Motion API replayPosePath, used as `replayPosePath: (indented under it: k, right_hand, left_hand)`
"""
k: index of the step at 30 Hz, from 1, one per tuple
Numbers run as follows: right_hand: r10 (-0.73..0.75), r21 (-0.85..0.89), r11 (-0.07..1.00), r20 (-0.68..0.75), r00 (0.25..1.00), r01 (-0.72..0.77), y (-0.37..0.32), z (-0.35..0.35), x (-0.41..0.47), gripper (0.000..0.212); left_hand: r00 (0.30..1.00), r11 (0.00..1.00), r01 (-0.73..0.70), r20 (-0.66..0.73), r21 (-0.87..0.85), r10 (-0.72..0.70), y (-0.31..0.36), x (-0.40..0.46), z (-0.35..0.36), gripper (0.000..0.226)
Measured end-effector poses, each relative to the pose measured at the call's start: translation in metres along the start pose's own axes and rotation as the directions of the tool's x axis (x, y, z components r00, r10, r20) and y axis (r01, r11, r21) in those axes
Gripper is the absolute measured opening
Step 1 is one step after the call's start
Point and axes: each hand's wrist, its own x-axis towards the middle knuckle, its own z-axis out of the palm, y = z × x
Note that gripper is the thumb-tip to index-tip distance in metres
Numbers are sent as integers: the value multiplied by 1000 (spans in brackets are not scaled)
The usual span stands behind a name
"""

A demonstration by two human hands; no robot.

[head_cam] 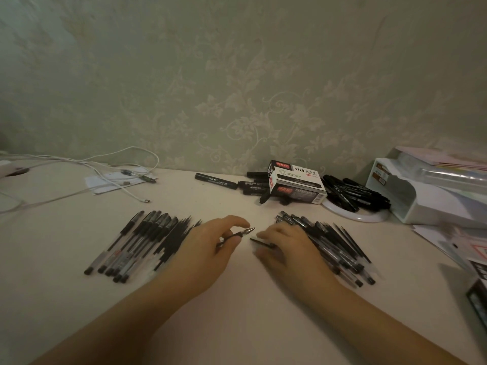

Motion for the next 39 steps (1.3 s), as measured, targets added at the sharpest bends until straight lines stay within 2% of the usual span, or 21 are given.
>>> replayPosePath:
  k: [4,9,12,22,26,32,35,39]
  right_hand:
    - [13,74,997,30,999,-15,2,-4,1,18]
    - [50,187,981,-33,998,-43,1,-5,2,16]
    - [20,269,963,-32,999,-11,-1,-7,2,17]
    - [-73,294,953,-1,997,70,-4,-7,1,15]
    - [39,469,882,32,999,-49,-2,-6,0,10]
    - [91,673,706,222,971,-220,4,-5,6,7]
    - [96,723,639,263,960,-262,5,-6,8,6]
    - [93,718,644,270,958,-265,6,-5,7,4]
  left_hand:
    - [1000,1000,4,29,31,-4,0,-1,0,23]
    - [998,997,15,52,71,-19,-2,-1,-2,21]
    - [997,997,1,72,73,-6,-2,-1,-2,21]
    - [994,998,-2,105,55,-4,-3,-2,2,12]
    - [992,1000,-6,123,23,3,-1,-2,2,13]
    - [986,994,-77,154,76,65,1,1,2,13]
    - [988,993,-83,140,85,71,1,1,4,12]
    - [985,990,-92,153,108,75,2,1,4,14]
